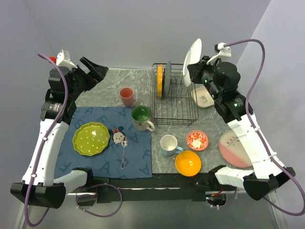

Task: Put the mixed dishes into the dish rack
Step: Insert the plate into the dish rack

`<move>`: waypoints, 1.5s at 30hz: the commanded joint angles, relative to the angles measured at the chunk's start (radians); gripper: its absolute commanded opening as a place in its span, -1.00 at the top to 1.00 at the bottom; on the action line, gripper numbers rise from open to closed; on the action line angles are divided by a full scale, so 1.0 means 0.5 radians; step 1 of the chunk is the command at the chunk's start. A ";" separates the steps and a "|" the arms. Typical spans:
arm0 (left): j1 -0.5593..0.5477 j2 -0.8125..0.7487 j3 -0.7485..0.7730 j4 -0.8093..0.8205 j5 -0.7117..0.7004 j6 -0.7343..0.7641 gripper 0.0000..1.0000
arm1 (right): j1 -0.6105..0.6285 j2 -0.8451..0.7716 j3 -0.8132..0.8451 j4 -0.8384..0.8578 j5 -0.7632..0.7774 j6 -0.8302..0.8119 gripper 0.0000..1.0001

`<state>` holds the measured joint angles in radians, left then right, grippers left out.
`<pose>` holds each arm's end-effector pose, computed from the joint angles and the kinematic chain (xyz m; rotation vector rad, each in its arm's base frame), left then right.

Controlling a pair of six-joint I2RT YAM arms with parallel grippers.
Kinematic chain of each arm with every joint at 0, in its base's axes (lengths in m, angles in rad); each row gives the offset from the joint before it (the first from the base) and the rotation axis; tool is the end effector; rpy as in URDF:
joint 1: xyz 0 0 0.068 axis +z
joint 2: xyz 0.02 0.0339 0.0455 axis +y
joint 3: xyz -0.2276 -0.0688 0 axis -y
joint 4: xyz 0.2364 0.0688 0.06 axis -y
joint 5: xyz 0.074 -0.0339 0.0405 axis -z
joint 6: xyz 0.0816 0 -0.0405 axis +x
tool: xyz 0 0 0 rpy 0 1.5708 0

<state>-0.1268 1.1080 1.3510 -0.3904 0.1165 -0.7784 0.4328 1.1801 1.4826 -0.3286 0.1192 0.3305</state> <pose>0.2833 -0.0457 0.4095 -0.4840 1.7117 -0.7632 0.2729 0.1154 0.4476 0.0112 1.6191 0.4970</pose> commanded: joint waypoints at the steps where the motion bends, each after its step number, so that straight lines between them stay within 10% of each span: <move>1: 0.008 -0.026 -0.027 0.057 0.037 0.017 -0.93 | -0.147 0.017 -0.050 0.099 -0.152 0.130 1.00; 13: 0.008 -0.010 -0.042 0.048 0.058 0.038 -0.94 | -0.442 0.367 -0.143 0.191 -0.956 0.158 1.00; 45: 0.008 0.076 -0.039 0.029 0.037 0.035 -0.94 | -0.405 1.171 0.253 0.360 -0.791 -0.041 1.00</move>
<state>-0.1268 1.1385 1.3121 -0.3870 0.1337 -0.7712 0.2188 1.7527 1.5234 -0.2218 -0.3386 0.3458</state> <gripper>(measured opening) 0.968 0.122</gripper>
